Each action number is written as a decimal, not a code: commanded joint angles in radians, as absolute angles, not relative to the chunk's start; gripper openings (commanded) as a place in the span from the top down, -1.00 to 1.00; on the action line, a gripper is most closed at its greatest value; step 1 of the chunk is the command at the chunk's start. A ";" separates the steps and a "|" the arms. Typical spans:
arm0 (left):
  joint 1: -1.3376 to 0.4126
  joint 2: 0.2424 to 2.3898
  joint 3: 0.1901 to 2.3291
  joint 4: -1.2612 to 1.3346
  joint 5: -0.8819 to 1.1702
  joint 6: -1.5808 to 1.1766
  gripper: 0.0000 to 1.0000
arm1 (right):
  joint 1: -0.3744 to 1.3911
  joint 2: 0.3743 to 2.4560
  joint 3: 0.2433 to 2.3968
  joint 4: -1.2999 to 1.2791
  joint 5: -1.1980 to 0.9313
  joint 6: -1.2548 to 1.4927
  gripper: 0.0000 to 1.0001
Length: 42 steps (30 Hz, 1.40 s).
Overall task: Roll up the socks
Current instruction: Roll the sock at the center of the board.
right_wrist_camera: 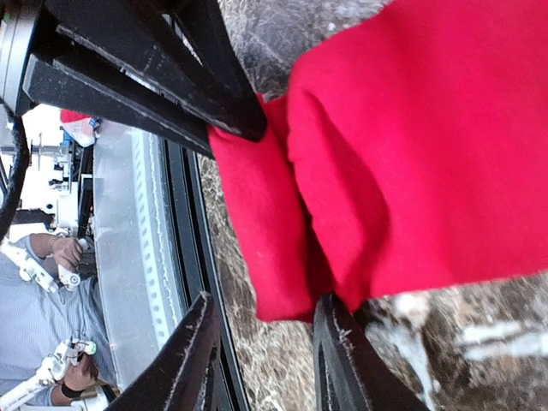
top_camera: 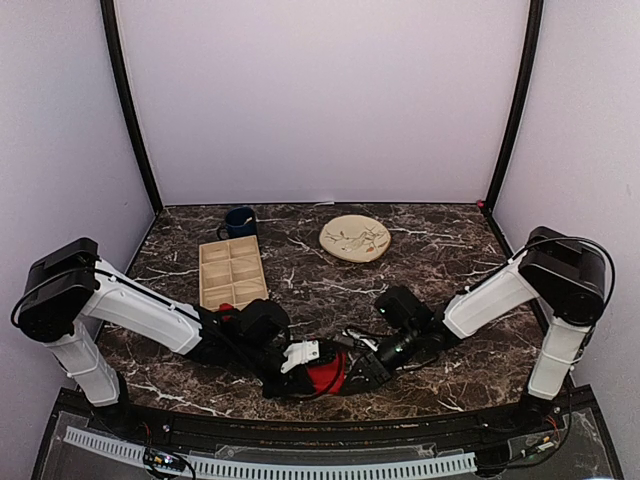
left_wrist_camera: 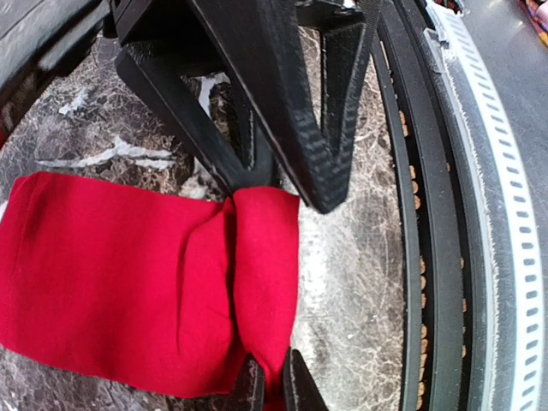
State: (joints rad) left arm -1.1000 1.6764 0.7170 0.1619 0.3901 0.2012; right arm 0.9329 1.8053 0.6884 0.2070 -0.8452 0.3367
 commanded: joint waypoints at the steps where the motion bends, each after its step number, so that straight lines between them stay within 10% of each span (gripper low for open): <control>1: -1.080 1.672 0.707 0.129 0.456 0.176 0.83 | 0.906 1.793 0.636 0.228 -0.804 0.387 0.30; 42: -0.951 1.951 0.956 -0.193 0.879 0.187 0.83 | 1.258 1.394 0.529 0.167 0.011 0.137 0.29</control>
State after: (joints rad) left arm -0.9573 1.9121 0.9375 -0.0940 0.8619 0.1722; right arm 1.2198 1.3930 0.5064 0.1764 -0.0631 0.1890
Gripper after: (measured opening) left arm 0.084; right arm 0.354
